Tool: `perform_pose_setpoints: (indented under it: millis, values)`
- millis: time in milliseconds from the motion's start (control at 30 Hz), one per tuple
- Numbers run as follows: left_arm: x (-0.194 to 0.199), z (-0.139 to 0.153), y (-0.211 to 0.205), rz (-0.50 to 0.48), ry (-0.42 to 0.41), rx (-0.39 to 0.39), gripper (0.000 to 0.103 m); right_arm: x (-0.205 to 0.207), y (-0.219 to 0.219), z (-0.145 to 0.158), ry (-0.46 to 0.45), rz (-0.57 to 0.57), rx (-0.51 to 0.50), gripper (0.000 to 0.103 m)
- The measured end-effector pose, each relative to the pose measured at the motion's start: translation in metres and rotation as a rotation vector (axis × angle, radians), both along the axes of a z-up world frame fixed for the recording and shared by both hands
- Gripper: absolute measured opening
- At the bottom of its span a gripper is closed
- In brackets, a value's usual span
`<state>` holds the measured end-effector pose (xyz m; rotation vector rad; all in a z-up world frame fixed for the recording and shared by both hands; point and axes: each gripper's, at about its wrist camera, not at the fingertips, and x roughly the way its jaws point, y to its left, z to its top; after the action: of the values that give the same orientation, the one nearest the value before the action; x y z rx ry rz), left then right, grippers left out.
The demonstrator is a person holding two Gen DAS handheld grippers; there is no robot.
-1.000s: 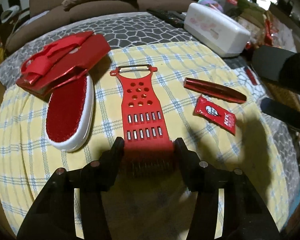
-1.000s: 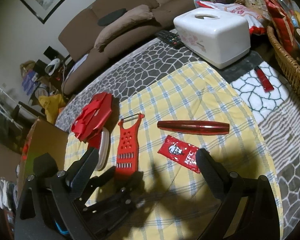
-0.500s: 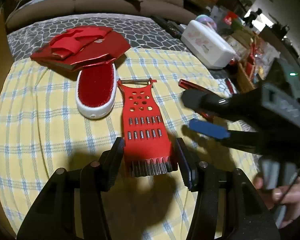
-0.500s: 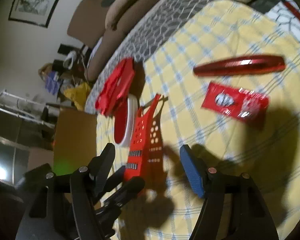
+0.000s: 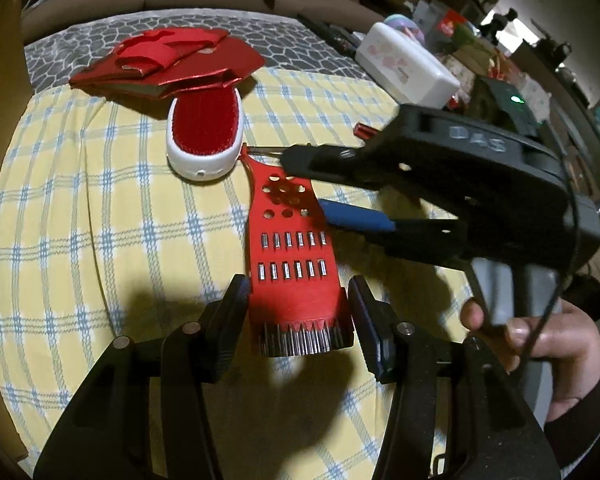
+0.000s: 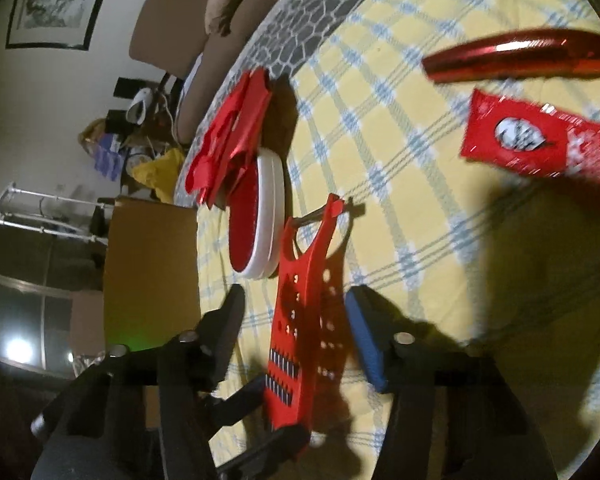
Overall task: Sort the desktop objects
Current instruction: 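Lift the red grater and carry it into the cardboard box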
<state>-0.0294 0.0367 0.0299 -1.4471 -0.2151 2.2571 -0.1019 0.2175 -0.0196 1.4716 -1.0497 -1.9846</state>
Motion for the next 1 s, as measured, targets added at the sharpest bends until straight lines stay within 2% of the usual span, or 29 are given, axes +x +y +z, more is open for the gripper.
perform_pose_setpoints:
  millis: [100,233,467,533,667,900,1000]
  values:
    - [0.002,0.000,-0.002,-0.002,0.001,0.003,0.048,0.000,-0.008,-0.001,0.001,0.026,-0.005,0.031]
    - [0.004,0.009,-0.009,0.002,0.022,0.008,0.048,0.002,-0.009,0.003,0.014,0.028,0.003,0.025]
    - [0.008,0.044,-0.018,0.000,0.079,0.014,0.048,0.007,-0.013,0.026,0.054,0.035,-0.024,0.025]
    - [0.010,0.055,-0.023,-0.002,0.095,0.014,0.048,0.010,-0.017,0.041,0.089,0.041,-0.045,0.021]
    - [0.019,0.076,-0.035,0.000,0.131,0.029,0.048,0.017,-0.027,0.072,0.152,0.049,-0.082,0.021]
    - [0.038,0.119,-0.074,0.019,0.208,0.062,0.048,0.026,-0.068,0.126,0.255,0.081,-0.131,0.021]
    - [0.043,0.134,-0.096,0.032,0.224,0.075,0.048,0.027,-0.101,0.144,0.294,0.110,-0.155,0.021]
